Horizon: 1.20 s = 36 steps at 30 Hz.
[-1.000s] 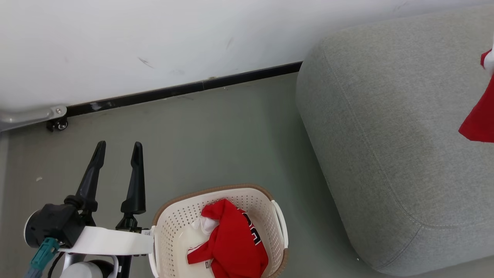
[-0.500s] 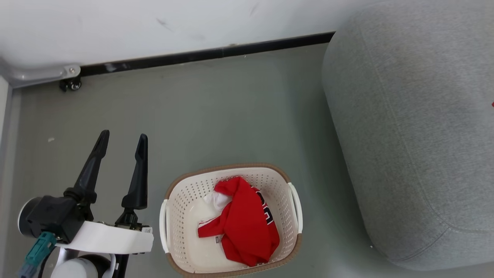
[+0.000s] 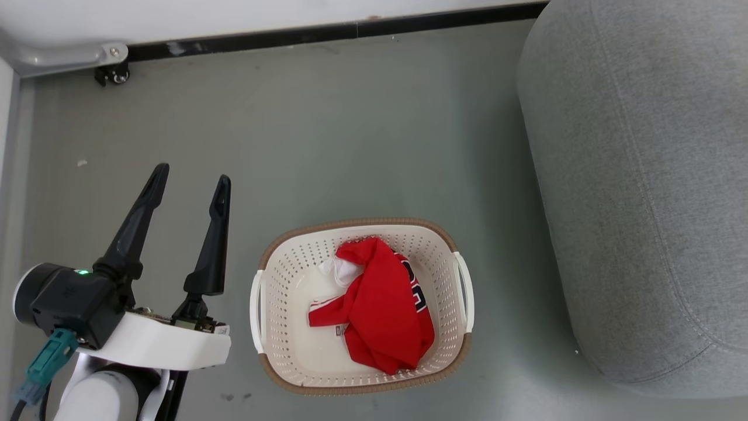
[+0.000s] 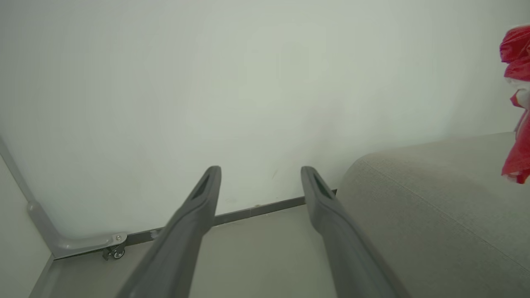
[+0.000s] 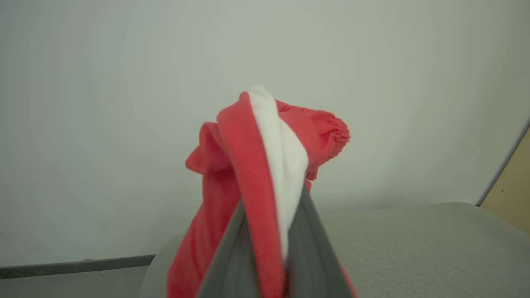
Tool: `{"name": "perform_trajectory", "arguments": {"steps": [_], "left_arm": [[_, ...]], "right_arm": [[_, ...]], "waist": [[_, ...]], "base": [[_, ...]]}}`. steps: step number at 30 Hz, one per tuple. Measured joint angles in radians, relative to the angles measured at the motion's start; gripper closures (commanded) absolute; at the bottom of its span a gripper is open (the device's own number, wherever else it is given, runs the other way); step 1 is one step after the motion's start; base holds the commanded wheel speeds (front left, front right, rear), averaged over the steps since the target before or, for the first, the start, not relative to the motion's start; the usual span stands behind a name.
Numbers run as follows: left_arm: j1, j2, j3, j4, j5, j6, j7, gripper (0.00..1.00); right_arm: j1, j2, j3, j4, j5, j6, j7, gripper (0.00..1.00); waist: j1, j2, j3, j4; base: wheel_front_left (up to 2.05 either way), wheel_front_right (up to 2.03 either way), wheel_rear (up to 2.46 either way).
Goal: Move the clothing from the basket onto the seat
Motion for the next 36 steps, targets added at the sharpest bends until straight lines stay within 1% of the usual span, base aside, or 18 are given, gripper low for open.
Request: {"name": "perform_trajectory", "arguments": {"steps": [3, 6, 10, 14, 25, 36], "left_arm": [[-0.013, 0.008, -0.003, -0.012, 0.001, -0.006, 0.010, 0.00], [-0.014, 0.008, -0.008, -0.023, 0.001, -0.007, 0.015, 0.00], [-0.025, 0.002, -0.021, -0.034, 0.008, -0.007, 0.021, 0.00], [-0.038, 0.001, -0.021, -0.043, 0.009, -0.007, 0.022, 0.00], [-0.055, 0.010, -0.011, -0.060, 0.017, -0.007, 0.032, 0.00], [-0.060, 0.017, 0.003, -0.065, 0.021, -0.002, 0.040, 0.00]], "right_arm": [[-0.020, -0.016, 0.005, 0.009, -0.032, 0.000, 0.000, 1.00], [-0.041, -0.035, -0.010, 0.032, -0.032, 0.000, -0.006, 1.00], [-0.054, -0.037, -0.024, 0.065, -0.040, 0.000, -0.022, 1.00], [-0.053, -0.016, -0.023, 0.103, -0.050, 0.000, -0.040, 1.00], [-0.028, 0.072, -0.023, 0.195, -0.050, 0.000, -0.100, 1.00], [0.009, 0.093, -0.044, 0.282, -0.048, 0.000, -0.144, 1.00]], "waist": [[0.0000, 0.0000, 0.020, 0.002], [0.0000, 0.0000, 0.039, 0.002], [0.0000, 0.0000, 0.065, -0.001], [0.0000, 0.0000, 0.091, -0.004], [0.0000, 0.0000, 0.154, -0.015], [0.0000, 0.0000, 0.190, -0.045]], "base": [[0.00, 0.00, 0.00], [0.00, 0.00, 0.00], [0.00, 0.00, 0.00], [0.00, 0.00, 0.00], [0.00, 0.00, 0.00], [0.00, 0.00, 0.00]]}}
